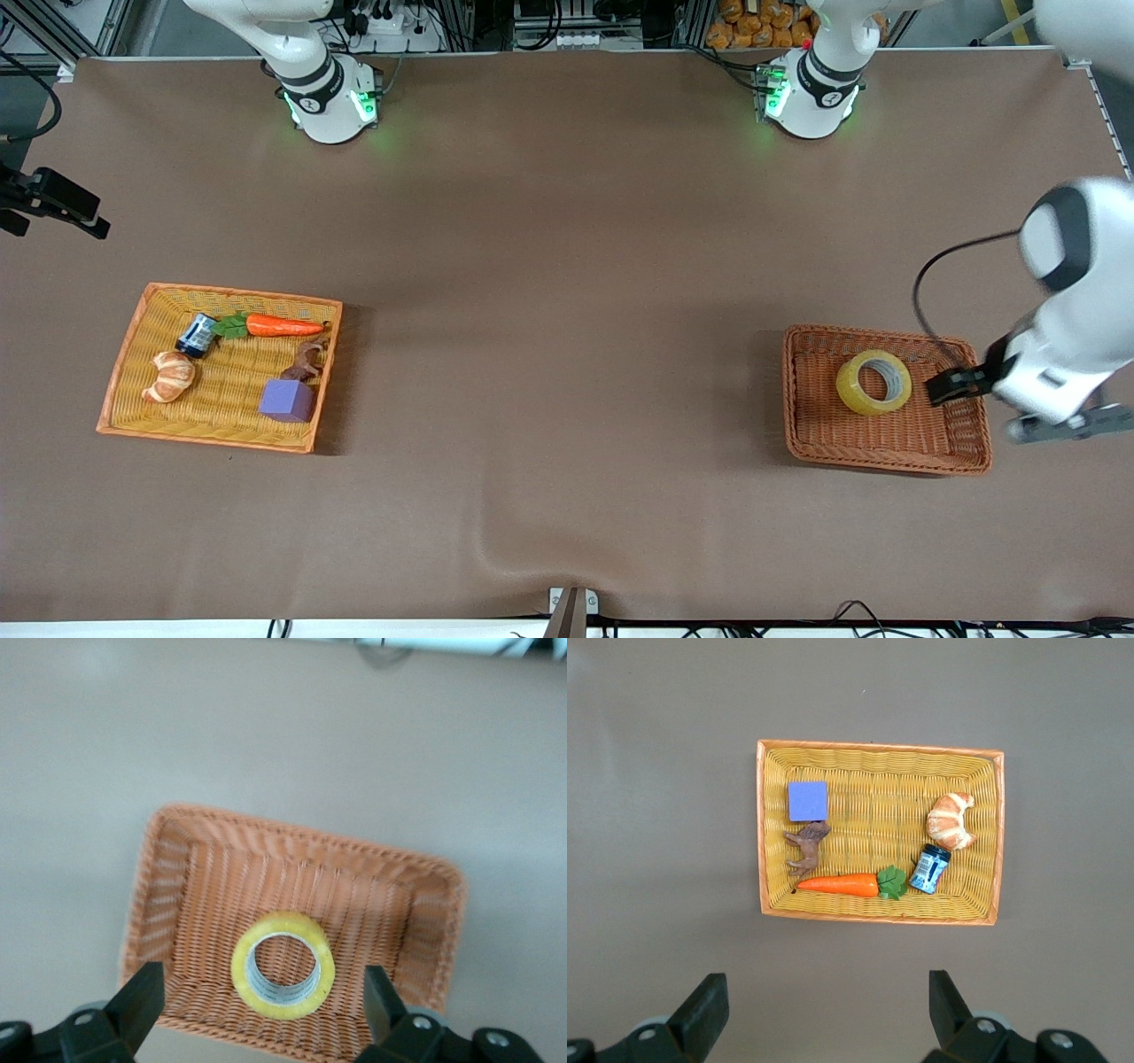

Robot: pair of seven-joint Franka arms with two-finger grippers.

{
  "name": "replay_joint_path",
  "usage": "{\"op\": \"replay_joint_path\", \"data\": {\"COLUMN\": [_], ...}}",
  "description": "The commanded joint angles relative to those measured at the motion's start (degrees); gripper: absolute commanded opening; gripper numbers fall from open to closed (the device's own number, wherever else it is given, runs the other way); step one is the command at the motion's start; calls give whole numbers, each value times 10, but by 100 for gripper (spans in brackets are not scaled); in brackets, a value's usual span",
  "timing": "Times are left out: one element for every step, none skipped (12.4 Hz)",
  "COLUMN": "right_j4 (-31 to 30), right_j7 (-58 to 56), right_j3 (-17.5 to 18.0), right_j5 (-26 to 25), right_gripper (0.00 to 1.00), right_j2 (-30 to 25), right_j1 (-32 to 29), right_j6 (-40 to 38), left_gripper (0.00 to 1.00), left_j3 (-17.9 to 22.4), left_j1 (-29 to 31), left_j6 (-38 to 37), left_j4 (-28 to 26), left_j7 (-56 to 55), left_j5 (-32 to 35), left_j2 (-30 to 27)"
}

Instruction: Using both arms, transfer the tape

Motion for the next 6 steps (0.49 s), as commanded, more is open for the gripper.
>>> {"op": "replay_joint_path", "data": {"right_j4": [-1, -1, -1, -1, -1, -1], "right_j7": [3, 3, 3, 3, 3, 3], "right_j3": [1, 1, 1, 1, 1, 1], "right_j5": [1, 1, 1, 1, 1, 1], "right_gripper": [100, 100, 100, 100, 100, 100], "right_j2": [-4, -4, -4, -4, -4, -4], "right_j1": [0, 0, 0, 0, 0, 0], "right_j6": [1, 1, 1, 1, 1, 1], "left_gripper": [100, 100, 100, 100, 100, 100], "left_j3": [-3, -8, -10, -11, -9, -9], "left_j1": [-4, -5, -2, 0, 1, 0], "left_j6": [-48, -78, -100, -117, -123, -124], "left_j4": [-12, -2, 6, 8, 7, 6], "left_j7": [8, 8, 8, 10, 21, 46], "left_j5": [-19, -20, -20, -20, -14, -11], "left_j2": [-82, -91, -94, -104, -113, -117]}}
